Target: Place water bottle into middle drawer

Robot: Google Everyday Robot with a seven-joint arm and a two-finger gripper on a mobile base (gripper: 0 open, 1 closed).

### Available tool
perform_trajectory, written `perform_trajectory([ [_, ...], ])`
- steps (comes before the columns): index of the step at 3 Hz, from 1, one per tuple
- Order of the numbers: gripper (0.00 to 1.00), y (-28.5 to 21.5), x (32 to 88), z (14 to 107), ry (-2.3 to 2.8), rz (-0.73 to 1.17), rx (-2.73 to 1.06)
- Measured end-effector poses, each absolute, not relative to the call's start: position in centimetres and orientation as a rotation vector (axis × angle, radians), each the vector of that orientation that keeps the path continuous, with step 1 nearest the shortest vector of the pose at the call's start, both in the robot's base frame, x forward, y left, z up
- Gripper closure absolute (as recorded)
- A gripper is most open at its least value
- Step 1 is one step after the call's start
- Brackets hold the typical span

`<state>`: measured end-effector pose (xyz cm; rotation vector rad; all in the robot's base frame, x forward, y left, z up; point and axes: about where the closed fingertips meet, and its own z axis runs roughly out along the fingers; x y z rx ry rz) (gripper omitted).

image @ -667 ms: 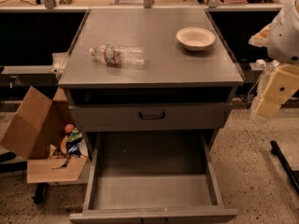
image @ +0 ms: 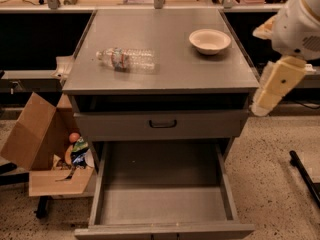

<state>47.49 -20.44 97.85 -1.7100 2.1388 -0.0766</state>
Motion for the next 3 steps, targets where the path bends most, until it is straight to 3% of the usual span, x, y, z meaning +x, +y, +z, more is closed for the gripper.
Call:
perform_trajectory([
  [2,0.0,-14.0,55.6,97.1,1.938,0.169,-1.633],
  [3,0.0,-8.9,57.5,95.5,1.851,0.393,-1.635],
])
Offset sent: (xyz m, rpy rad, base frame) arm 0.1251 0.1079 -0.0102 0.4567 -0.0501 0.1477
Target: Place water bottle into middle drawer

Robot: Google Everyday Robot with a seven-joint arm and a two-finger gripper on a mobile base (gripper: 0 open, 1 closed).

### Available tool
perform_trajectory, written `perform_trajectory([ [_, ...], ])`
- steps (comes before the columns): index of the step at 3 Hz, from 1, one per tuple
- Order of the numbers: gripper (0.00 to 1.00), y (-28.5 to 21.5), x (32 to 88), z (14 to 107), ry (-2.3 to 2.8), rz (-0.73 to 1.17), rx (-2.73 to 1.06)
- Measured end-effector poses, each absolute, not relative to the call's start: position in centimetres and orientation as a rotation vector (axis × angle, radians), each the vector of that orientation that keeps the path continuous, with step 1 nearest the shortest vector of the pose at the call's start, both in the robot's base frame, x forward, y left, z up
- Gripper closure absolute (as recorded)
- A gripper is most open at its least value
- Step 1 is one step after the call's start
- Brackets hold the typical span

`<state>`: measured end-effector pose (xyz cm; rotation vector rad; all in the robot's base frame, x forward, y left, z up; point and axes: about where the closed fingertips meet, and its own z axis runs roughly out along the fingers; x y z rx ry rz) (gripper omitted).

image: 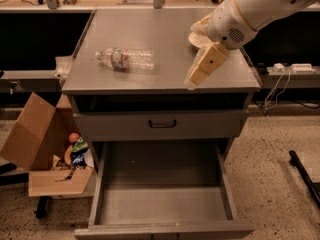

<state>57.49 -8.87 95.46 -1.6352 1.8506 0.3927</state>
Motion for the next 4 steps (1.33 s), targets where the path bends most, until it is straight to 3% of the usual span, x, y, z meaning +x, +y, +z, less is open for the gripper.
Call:
perform_trajectory([
  [2,0.0,-7.9,58.8,94.9,1.828,0.419,-1.617],
  [4,0.0,-4.0,64.6,93.3,1.786,0.418,-1.57],
])
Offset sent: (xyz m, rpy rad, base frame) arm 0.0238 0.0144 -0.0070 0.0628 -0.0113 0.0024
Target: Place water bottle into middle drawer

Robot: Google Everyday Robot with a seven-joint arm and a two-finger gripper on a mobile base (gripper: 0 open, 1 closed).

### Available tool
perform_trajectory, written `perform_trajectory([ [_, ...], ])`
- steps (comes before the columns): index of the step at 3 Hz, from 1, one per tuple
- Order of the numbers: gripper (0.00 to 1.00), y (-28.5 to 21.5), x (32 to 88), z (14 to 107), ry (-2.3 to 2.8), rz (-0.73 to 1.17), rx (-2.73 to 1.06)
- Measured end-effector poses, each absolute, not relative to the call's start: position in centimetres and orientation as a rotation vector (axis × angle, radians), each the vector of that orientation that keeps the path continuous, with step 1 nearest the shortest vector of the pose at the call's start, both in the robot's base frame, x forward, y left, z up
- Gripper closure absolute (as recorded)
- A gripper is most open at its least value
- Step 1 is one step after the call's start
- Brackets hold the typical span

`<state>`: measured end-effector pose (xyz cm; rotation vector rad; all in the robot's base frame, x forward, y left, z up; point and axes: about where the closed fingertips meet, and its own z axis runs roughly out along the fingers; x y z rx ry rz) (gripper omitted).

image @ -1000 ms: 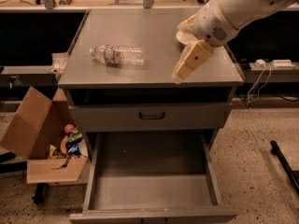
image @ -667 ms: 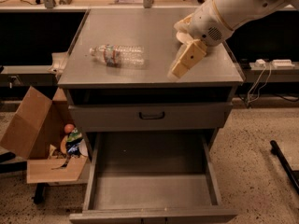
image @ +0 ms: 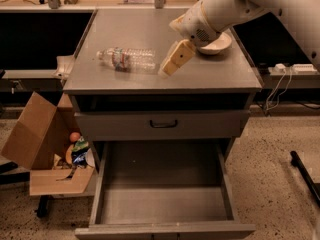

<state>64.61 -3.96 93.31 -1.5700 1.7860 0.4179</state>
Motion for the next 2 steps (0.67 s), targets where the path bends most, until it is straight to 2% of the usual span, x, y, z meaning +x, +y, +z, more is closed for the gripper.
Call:
perform_trajectory([
  [2,0.0,-1.9,70.4,90.7,1.799,0.407,-1.489],
])
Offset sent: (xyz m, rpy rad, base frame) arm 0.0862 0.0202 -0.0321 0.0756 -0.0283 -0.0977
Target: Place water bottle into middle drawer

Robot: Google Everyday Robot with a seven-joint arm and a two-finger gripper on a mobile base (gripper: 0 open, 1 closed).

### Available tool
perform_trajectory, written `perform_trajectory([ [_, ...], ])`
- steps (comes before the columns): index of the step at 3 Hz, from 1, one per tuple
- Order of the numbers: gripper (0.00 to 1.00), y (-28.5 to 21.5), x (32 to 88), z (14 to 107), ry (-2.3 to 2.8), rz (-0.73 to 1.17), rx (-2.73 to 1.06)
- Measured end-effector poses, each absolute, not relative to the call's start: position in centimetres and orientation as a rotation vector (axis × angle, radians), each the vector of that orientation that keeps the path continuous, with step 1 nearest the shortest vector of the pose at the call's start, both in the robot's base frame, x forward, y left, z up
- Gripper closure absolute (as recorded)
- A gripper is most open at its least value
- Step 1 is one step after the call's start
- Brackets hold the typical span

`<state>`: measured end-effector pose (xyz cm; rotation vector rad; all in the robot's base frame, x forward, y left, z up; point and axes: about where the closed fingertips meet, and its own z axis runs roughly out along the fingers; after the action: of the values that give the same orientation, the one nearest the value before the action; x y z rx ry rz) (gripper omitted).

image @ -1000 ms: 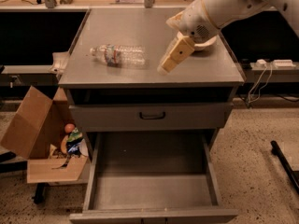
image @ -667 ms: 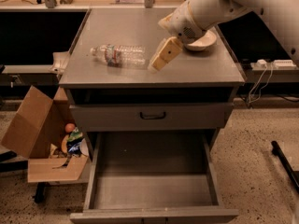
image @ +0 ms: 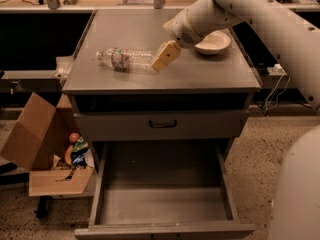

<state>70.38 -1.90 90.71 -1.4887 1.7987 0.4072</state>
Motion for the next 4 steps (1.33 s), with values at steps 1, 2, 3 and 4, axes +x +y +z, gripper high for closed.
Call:
perform_trajectory([
  [1,0.0,-1.5,72.5,90.0,1.8,0.417,-1.462],
  [2,0.0,-0.5,73.8,89.5,1.799,0.44,-1.462],
  [3,0.0,2.0,74.8,88.9,1.795,0.464,-1.515],
  [4,0.0,3.8,75.1,88.3,1.797,0.479,-1.56],
])
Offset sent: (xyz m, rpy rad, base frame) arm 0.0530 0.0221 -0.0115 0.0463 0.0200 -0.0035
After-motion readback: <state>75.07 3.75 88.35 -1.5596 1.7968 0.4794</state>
